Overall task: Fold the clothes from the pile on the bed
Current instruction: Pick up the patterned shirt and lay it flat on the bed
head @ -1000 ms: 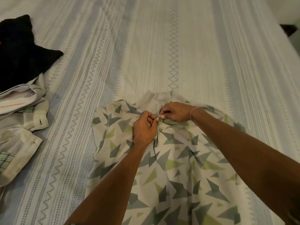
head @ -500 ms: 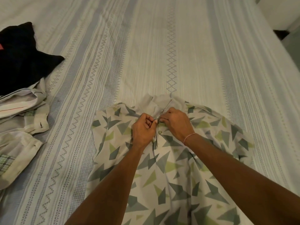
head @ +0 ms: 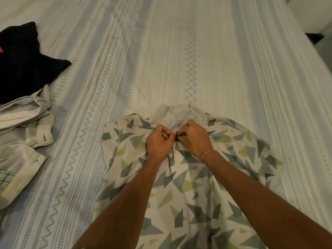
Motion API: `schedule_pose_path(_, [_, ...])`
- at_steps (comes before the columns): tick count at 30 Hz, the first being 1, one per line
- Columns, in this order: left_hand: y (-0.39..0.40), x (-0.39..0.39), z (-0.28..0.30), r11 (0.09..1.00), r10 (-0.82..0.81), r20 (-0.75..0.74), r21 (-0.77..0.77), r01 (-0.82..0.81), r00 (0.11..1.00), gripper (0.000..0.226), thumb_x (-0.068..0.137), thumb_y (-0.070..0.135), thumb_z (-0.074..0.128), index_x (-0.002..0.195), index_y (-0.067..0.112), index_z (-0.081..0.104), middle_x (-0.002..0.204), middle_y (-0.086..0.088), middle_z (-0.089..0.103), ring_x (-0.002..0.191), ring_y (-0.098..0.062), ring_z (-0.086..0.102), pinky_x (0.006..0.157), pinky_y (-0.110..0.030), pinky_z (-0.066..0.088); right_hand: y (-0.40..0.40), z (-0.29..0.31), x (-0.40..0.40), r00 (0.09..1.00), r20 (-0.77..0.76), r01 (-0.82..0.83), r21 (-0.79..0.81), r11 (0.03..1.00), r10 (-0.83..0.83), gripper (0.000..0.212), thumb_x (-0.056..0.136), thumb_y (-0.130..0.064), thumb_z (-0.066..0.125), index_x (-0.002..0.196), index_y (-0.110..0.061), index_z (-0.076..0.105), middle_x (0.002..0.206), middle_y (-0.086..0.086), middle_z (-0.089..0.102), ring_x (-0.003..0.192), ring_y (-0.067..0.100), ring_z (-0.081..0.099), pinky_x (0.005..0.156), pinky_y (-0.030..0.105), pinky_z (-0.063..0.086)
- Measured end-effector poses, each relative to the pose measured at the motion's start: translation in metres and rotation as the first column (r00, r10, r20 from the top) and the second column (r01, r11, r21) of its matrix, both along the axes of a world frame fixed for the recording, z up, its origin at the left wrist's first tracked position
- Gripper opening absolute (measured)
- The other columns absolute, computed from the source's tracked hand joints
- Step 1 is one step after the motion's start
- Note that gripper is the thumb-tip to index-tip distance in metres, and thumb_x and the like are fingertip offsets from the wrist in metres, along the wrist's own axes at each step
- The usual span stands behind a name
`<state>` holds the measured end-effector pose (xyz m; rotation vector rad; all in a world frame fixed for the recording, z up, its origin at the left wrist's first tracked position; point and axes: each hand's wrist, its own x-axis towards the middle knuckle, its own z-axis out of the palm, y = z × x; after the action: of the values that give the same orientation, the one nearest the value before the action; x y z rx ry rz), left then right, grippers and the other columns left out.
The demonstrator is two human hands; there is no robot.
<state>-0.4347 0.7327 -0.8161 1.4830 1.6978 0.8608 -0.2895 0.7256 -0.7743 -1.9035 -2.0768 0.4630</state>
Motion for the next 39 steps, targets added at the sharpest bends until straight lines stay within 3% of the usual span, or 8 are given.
schedule_pose_path(7, [0.003, 0.003, 0.003, 0.997, 0.062, 0.042, -0.055, -0.060, 0.997, 0.030, 0.091, 0.045, 0.067, 0.077, 0.021, 0.056, 0.065, 0.008, 0.060, 0.061, -0.010, 0.055, 0.063, -0.030, 0.046, -0.004, 0.003, -0.001, 0.991, 0.098, -0.073, -0.127, 0.989, 0.086, 0.017, 0.099, -0.033, 0.058, 0.107, -0.017, 0.063, 0.114, 0.006, 0.054, 0.098, 0.027, 0.052, 0.088, 0.039, 0.047])
schedule_pose_path(13, [0.030, 0.017, 0.055, 0.889, 0.163, -0.062, -0.425, -0.173, 0.985, 0.083, 0.071, 0.094, 0.047, 0.070, 0.014, 0.067, 0.061, -0.001, 0.069, 0.062, -0.018, 0.068, 0.065, -0.035, 0.057, -0.006, 0.015, -0.003, 0.911, -0.211, 0.339, -0.104, 0.935, -0.354, 0.047, 0.096, -0.053, 0.055, 0.069, -0.016, 0.062, 0.064, -0.002, 0.058, 0.061, 0.015, 0.056, 0.059, 0.030, 0.046])
schedule_pose_path(17, [0.058, 0.012, 0.079, 0.836, 0.046, -0.013, -0.547, -0.045, 0.999, 0.062, 0.079, 0.071, 0.064, 0.079, 0.010, 0.073, 0.058, -0.001, 0.072, 0.060, -0.016, 0.073, 0.066, -0.033, 0.063, 0.030, 0.030, -0.001, 0.708, -0.130, 0.623, -0.350, 0.700, -0.694, 0.073, 0.085, -0.078, 0.047, 0.081, -0.006, 0.060, 0.073, 0.006, 0.060, 0.070, 0.022, 0.059, 0.066, 0.031, 0.050])
schedule_pose_path(23, [0.052, 0.015, 0.081, 0.834, 0.174, 0.079, -0.541, -0.105, 0.982, 0.027, 0.085, 0.027, 0.076, 0.079, 0.003, 0.064, 0.072, -0.012, 0.070, 0.062, -0.022, 0.071, 0.063, -0.038, 0.064, 0.038, 0.036, 0.000, 0.778, -0.102, 0.541, -0.392, 0.744, -0.620, 0.040, 0.087, -0.046, 0.063, 0.071, -0.009, 0.065, 0.068, 0.005, 0.066, 0.066, 0.023, 0.065, 0.056, 0.029, 0.049])
schedule_pose_path(28, [0.053, -0.003, 0.076, 0.785, 0.417, 0.307, -0.596, -0.169, 0.855, 0.021, 0.088, 0.013, 0.072, 0.101, -0.003, 0.066, 0.101, -0.020, 0.070, 0.091, -0.032, 0.070, 0.079, -0.051, 0.061, 0.023, 0.027, 0.021, 0.438, -0.497, 0.538, -0.523, 0.661, -0.749, 0.025, 0.094, -0.015, 0.053, 0.082, 0.002, 0.067, 0.087, 0.020, 0.072, 0.082, 0.032, 0.071, 0.080, 0.053, 0.060])
schedule_pose_path(34, [0.041, -0.014, 0.093, 0.743, 0.596, 0.597, -0.664, -0.086, 0.537, 0.018, 0.099, -0.004, 0.052, 0.116, -0.003, 0.057, 0.100, -0.019, 0.067, 0.087, -0.029, 0.067, 0.075, -0.044, 0.059, -0.002, 0.059, 0.019, -0.368, -0.649, 0.464, -0.749, 0.474, -0.666, 0.024, 0.095, 0.013, 0.049, 0.093, -0.006, 0.064, 0.099, 0.014, 0.067, 0.086, 0.024, 0.064, 0.081, 0.045, 0.059])
schedule_pose_path(37, [0.030, -0.012, 0.102, 0.761, 0.579, 0.624, -0.644, -0.075, 0.524, 0.009, 0.100, 0.010, 0.057, 0.101, 0.001, 0.060, 0.091, -0.015, 0.066, 0.076, -0.022, 0.065, 0.073, -0.042, 0.059, -0.010, 0.068, 0.017, -0.425, -0.609, 0.403, -0.790, 0.462, -0.670, 0.027, 0.095, 0.007, 0.038, 0.098, -0.007, 0.061, 0.088, 0.009, 0.060, 0.077, 0.021, 0.058, 0.064, 0.036, 0.053])
schedule_pose_path(39, [0.022, -0.011, 0.106, 0.809, 0.514, 0.620, -0.580, -0.096, 0.593, 0.014, 0.102, 0.013, 0.055, 0.090, 0.004, 0.057, 0.073, -0.008, 0.060, 0.049, -0.012, 0.051, 0.046, -0.027, 0.048, -0.016, 0.067, 0.014, -0.226, -0.674, 0.509, -0.697, 0.505, -0.703, 0.017, 0.096, -0.006, 0.046, 0.090, -0.014, 0.060, 0.086, 0.004, 0.058, 0.075, 0.017, 0.056, 0.064, 0.033, 0.053])
